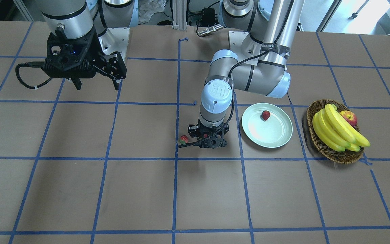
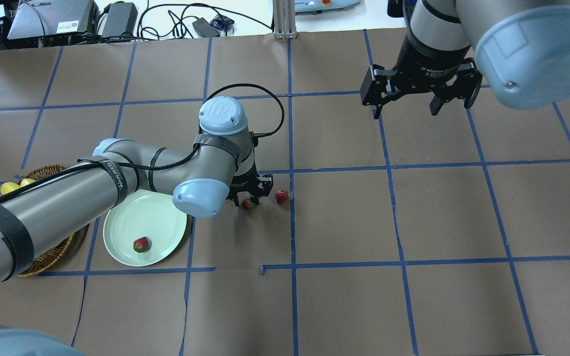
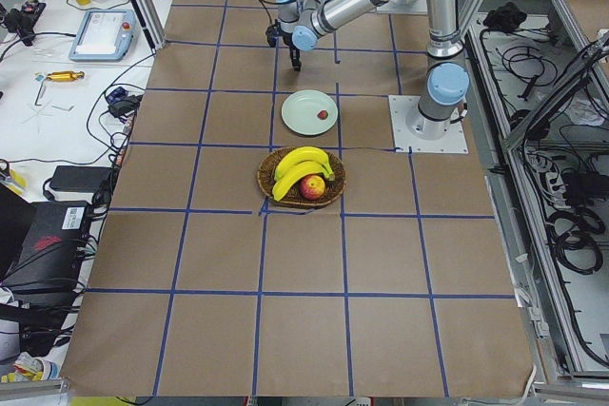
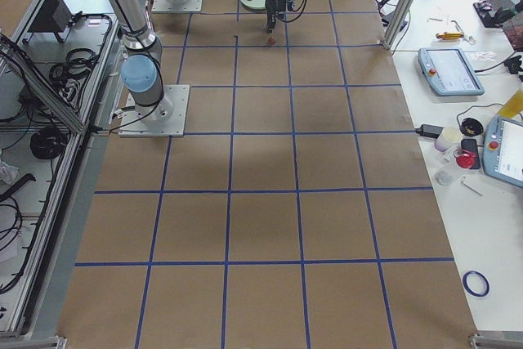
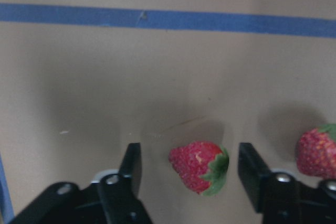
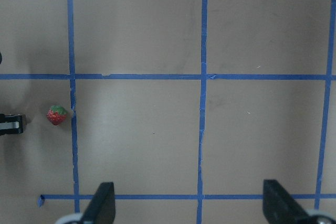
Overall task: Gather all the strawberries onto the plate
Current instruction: 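Grasp the next strawberry with the left gripper, then drop the strawberry onto the plate with the left gripper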
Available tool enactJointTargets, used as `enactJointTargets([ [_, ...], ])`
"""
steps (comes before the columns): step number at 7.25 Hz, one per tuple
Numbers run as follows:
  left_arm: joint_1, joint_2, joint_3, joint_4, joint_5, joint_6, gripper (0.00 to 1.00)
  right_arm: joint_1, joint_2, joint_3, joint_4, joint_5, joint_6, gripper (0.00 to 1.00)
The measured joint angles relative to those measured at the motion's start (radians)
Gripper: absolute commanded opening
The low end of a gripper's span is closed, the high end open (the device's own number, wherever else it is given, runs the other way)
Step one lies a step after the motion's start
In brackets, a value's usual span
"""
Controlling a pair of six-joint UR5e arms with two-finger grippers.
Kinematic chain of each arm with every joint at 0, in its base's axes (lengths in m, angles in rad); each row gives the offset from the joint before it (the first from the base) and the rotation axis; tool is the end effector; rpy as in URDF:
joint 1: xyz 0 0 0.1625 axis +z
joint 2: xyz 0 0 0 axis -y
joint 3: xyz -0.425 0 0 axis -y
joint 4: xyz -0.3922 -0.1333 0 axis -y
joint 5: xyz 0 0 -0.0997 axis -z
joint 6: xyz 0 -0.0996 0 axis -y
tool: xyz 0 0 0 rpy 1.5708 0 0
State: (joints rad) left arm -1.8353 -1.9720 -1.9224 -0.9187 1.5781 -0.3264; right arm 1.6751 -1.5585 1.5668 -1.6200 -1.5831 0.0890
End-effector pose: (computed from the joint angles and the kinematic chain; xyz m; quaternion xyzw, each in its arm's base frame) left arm -0.2695 -0.4879 0.1765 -0.0307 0.9983 0.0471 0.0181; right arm 0.1835 -0.4846 0.4888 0.0075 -0.9997 0.0209 0.0041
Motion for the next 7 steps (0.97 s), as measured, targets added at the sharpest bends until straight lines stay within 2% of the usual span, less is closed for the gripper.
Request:
enactJointTargets([
  [2,0.027,0.032,0.016,-0.037,0.063,0.052,0.05,0.0,0.0,0.0,0.0,0.0,0.0,1.0],
  [5,0.169,0.122,0.016,-0.224,0.154,0.233,0.08,0.001,0.0,0.001,0.002,0.0,0.0,1.0],
  [7,0.233,0.154,-0.068,-0.25,0.227,0.276,1.0,0.002,0.0,0.001,0.003,0.0,0.0,1.0],
])
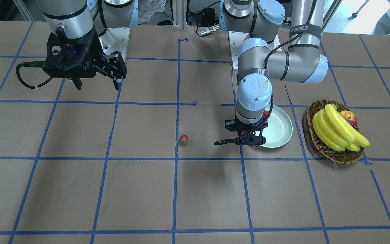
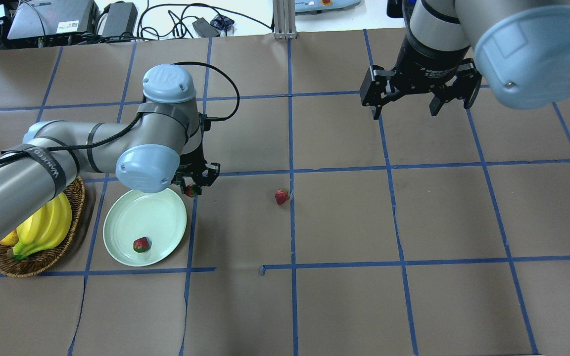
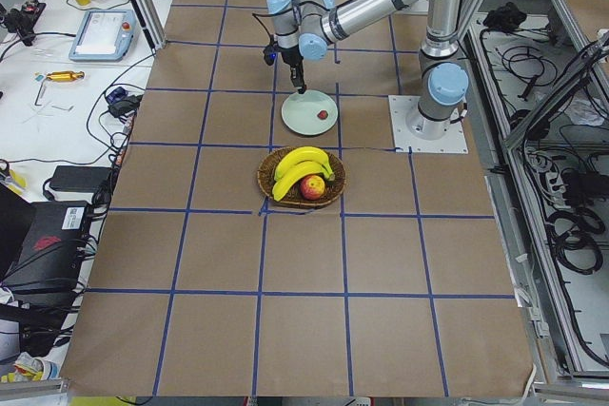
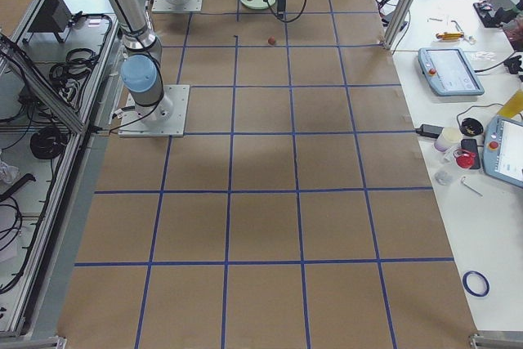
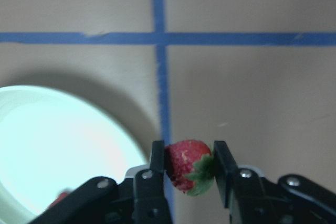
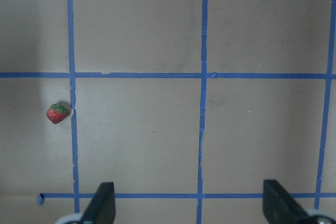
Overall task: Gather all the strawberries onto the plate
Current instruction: 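Drop the strawberry onto the plate with the left gripper, then grasp the last strawberry on the table with the left gripper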
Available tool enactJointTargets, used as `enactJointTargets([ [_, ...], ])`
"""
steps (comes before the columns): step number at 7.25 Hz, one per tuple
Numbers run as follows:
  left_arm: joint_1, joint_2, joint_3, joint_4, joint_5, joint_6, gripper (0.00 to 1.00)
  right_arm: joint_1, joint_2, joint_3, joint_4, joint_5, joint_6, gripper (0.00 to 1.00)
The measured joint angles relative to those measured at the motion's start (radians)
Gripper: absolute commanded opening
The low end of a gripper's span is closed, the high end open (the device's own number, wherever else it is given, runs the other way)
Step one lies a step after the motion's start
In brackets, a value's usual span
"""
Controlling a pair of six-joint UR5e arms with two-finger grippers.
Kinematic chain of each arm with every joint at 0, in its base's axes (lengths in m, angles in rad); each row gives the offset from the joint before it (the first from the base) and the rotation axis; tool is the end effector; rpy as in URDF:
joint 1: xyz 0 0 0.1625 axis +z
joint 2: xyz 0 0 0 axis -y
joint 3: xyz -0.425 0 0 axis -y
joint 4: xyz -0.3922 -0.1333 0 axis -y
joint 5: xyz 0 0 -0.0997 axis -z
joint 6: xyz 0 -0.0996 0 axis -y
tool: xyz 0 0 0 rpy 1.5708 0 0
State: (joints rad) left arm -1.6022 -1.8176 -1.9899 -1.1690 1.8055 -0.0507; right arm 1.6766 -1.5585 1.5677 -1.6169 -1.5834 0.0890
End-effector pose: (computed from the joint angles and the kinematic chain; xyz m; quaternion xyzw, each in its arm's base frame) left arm -0.1253 -0.4795 0.2128 0.0059 0.9846 0.1259 0.1213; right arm 0.1842 -0.4840 0.4880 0.0083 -0.9998 0.0190 0.0045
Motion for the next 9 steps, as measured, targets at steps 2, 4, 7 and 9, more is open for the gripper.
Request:
enactJointTargets([
  [2,0.0,0.009,-0.026,0.001,0.02,-0.005,1.0,0.0,0.001,0.0,-0.001,0.0,0.0,1.0],
  [4,-0.091,0.002,-0.011,0.104,-0.03,-0.098,1.0,0.0,0.001,0.0,-0.002,0.0,0.0,1.0],
  [7,-0.253,-0.055,0.055,0.298,-0.173,-0.37,1.0,0.0,0.001,0.001,-0.001,0.0,0.0,1.0],
  [9,-0.31,-0.118,0.085,0.397,-0.22,-0.447,0.86,0.0,0.002,0.001,0.001,0.0,0.0,1.0],
])
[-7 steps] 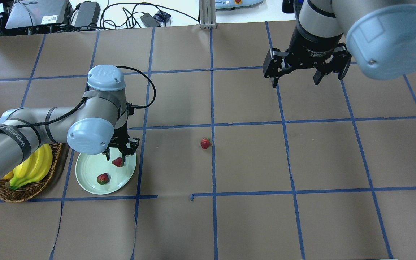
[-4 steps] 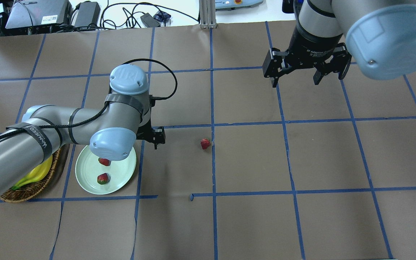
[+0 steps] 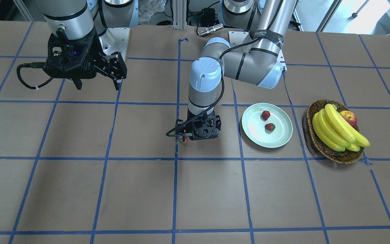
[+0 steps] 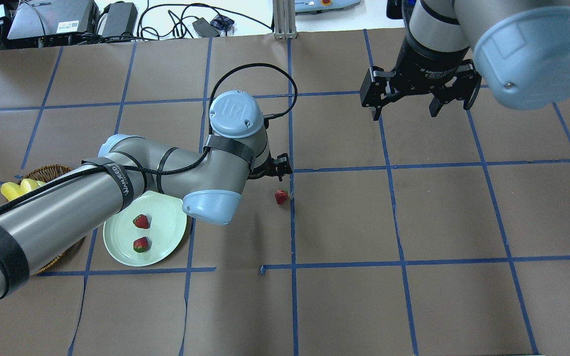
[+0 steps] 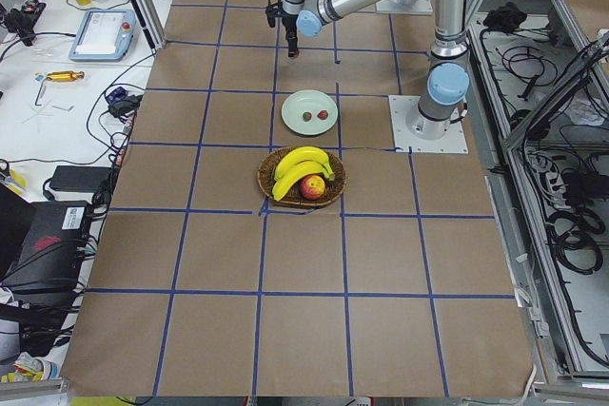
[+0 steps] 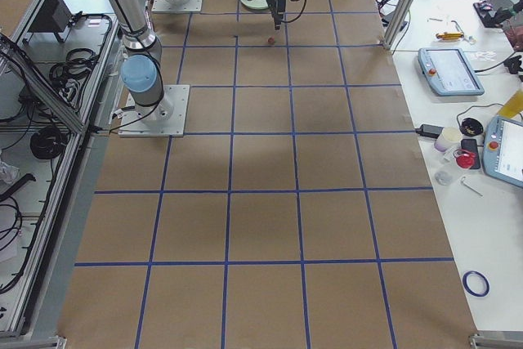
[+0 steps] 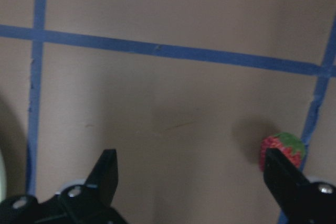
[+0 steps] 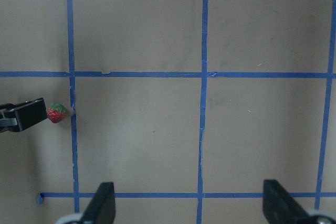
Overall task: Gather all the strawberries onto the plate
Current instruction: 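Grasp the last strawberry on the table with the left gripper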
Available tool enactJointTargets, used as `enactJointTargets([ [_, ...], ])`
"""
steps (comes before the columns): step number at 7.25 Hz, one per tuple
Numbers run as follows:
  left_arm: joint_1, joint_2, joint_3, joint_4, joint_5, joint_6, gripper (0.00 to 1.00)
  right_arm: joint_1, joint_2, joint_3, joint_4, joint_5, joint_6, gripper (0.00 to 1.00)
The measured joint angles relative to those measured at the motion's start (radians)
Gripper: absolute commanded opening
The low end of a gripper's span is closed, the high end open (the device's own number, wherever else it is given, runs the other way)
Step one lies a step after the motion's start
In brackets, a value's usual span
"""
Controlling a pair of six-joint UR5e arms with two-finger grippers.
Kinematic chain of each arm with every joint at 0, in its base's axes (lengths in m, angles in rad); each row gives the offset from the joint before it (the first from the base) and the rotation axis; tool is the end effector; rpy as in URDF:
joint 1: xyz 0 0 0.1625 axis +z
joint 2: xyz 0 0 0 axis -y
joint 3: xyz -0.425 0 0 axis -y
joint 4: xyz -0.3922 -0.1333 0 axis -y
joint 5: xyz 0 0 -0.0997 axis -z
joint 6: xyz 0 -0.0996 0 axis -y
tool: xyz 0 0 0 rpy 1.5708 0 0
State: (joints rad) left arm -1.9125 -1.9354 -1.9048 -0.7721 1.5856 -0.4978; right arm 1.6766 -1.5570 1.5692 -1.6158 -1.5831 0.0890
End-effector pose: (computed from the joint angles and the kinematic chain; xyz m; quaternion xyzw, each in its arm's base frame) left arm -0.3122 -0.4844 0.2182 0.0782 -0.9957 0.0487 0.0136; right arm 0.1842 -0.4842 0.4864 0.0083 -0.9998 0.0169 0.0045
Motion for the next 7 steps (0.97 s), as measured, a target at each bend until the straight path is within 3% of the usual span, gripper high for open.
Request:
enactJointTargets([
  [4,-0.025,-0.082,0.007,0.055,-0.014,-0.041,0.74,0.0,0.0,0.0,0.0,0.0,0.0,1.0],
  [5,-0.028,-0.093,0.007,0.065,-0.015,-0.045,0.48,0.0,0.0,0.0,0.0,0.0,0.0,1.0],
  [6,-0.03,-0.101,0.006,0.071,-0.016,-0.046,0.16,0.0,0.0,0.0,0.0,0.0,0.0,1.0],
  [7,-0.03,-0.103,0.006,0.072,-0.015,-0.041,0.04,0.0,0.0,0.0,-0.001,0.0,0.0,1.0],
])
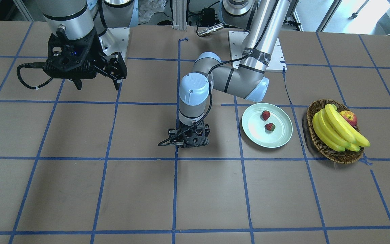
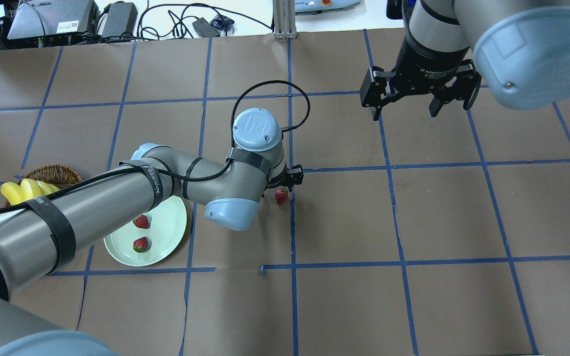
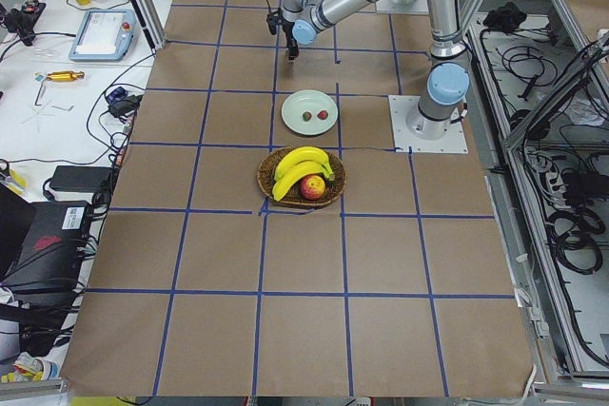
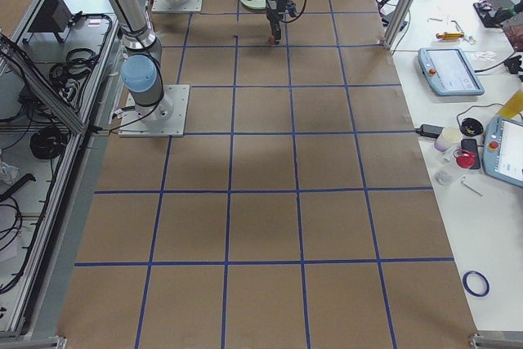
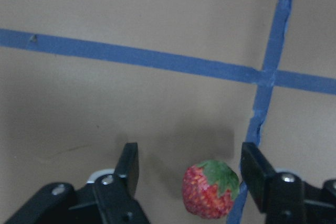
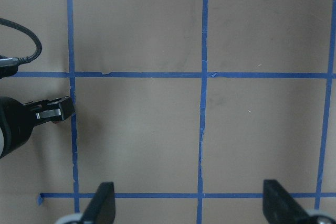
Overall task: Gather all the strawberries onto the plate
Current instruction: 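Grasp the last strawberry on the table with the left gripper, then place the strawberry on the plate and open the left gripper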
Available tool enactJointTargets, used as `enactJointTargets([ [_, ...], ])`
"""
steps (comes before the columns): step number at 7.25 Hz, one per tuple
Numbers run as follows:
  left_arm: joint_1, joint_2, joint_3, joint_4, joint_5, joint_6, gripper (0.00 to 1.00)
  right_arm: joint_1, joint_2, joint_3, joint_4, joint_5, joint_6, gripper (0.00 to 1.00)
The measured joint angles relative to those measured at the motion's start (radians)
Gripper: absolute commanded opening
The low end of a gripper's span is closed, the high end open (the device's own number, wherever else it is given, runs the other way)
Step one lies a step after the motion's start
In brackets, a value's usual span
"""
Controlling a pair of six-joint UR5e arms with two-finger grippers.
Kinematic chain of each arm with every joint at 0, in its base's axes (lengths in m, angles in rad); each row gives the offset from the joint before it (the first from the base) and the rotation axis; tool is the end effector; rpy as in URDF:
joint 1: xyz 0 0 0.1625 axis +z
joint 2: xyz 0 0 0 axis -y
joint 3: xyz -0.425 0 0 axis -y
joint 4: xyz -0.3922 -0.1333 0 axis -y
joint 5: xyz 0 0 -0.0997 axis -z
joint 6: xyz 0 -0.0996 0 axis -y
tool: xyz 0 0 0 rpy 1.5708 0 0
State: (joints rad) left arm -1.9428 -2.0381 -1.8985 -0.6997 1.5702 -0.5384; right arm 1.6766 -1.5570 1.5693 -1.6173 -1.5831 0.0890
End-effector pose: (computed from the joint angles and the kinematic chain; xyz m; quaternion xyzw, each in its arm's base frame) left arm -0.3325 -0.4854 0.1702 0.0830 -0.9958 0.0340 0.0170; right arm 0.1843 -0.4843 0.4865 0.0083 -0.9998 0.0176 0.0045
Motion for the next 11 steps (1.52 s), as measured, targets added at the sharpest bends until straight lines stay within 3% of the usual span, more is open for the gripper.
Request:
enactJointTargets([
  [1,0.0,0.004,0.0,-0.002,0.004,0.009,0.0,0.0,0.0,0.0,-0.001,0.0,0.0,1.0],
  [4,0.042,0.046,0.002,-0.09,0.024,0.09,0.0,0.0,0.0,-0.001,-0.003,0.0,0.0,1.0],
  [8,0.269,0.156,-0.027,-0.338,0.154,0.411,0.0,0.0,0.002,-0.001,-0.003,0.0,0.0,1.0],
  [10,0.353,0.186,-0.096,-0.36,0.207,0.551,0.99,0.0,0.003,-0.001,-0.003,0.0,0.0,1.0],
  [11,0.367,0.198,-0.11,-0.36,0.211,0.575,1.0,0.0,0.003,-0.002,-0.003,0.0,0.0,1.0],
])
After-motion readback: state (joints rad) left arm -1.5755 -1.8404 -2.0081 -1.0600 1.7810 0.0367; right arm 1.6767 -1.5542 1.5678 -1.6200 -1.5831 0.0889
